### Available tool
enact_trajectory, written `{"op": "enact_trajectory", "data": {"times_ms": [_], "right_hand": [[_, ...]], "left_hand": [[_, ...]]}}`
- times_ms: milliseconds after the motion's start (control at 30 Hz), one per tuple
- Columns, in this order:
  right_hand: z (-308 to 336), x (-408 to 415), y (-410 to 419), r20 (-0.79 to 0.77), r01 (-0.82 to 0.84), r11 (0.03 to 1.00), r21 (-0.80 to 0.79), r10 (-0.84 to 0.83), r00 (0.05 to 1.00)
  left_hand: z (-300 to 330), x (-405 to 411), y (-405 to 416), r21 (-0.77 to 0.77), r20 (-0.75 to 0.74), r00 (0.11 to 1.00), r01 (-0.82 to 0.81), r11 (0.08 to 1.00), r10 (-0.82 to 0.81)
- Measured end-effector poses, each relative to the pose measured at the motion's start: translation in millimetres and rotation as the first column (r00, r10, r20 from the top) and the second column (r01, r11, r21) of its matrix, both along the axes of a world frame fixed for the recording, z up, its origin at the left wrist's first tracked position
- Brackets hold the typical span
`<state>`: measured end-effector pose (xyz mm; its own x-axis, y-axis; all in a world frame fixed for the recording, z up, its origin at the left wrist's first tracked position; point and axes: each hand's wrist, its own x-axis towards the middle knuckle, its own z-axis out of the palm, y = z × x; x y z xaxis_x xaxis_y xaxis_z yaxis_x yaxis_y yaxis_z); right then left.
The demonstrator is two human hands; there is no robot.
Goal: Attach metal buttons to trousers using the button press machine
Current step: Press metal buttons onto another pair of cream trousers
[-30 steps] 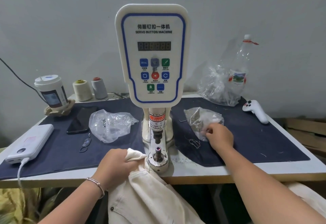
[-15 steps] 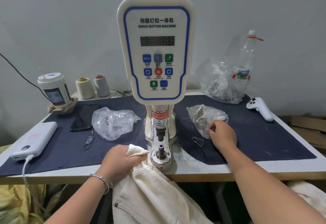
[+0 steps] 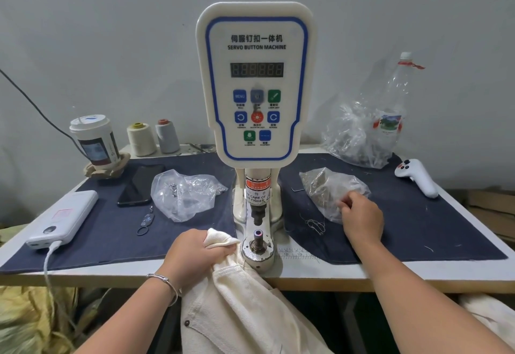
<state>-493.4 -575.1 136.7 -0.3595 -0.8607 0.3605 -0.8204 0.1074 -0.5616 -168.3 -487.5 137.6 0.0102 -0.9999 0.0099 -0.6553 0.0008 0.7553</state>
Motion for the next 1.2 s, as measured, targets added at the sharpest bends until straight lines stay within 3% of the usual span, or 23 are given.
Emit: {"op": "enact_trajectory", "data": {"times_ms": [133,367,500,600,733,900,1200], "right_hand": [[0.7,-0.1,9.4,-0.010,0.010,0.994,-0.111,-0.011,1.000],[12.9,-3.2,30.3,0.266,-0.010,0.991,-0.135,0.046,0.963],[25.5,10.1,46.4,0.330,-0.072,0.981,-0.183,0.130,0.935],[31.7,30.9,60.5,0.452,-0.176,0.970,-0.168,0.235,0.860],[41.7,68.0,70.9,0.681,-0.345,0.939,0.009,0.247,0.690],[54.5,97.2,79.5,0.790,-0.539,0.841,0.045,0.300,0.534],[60.8,108.6,82.0,0.850,-0.621,0.781,0.061,0.286,0.443]], "left_hand": [[0.4,-0.3,-1.3,0.001,0.016,1.000,-0.006,1.000,0.006],[0.3,-0.5,-0.9,-0.005,0.027,1.000,0.002,1.000,-0.001],[-0.3,-1.1,-0.2,-0.003,0.011,1.000,0.002,1.000,-0.002],[-0.4,-1.0,-0.9,-0.002,0.024,1.000,0.005,1.000,-0.005],[-0.8,-0.3,-0.7,-0.003,0.023,1.000,0.002,1.000,-0.002],[-2.0,0.1,-1.4,-0.002,0.026,1.000,0.003,1.000,-0.003],[-3.2,-0.4,-0.2,-0.002,-0.005,1.000,-0.005,1.000,0.005]]}}
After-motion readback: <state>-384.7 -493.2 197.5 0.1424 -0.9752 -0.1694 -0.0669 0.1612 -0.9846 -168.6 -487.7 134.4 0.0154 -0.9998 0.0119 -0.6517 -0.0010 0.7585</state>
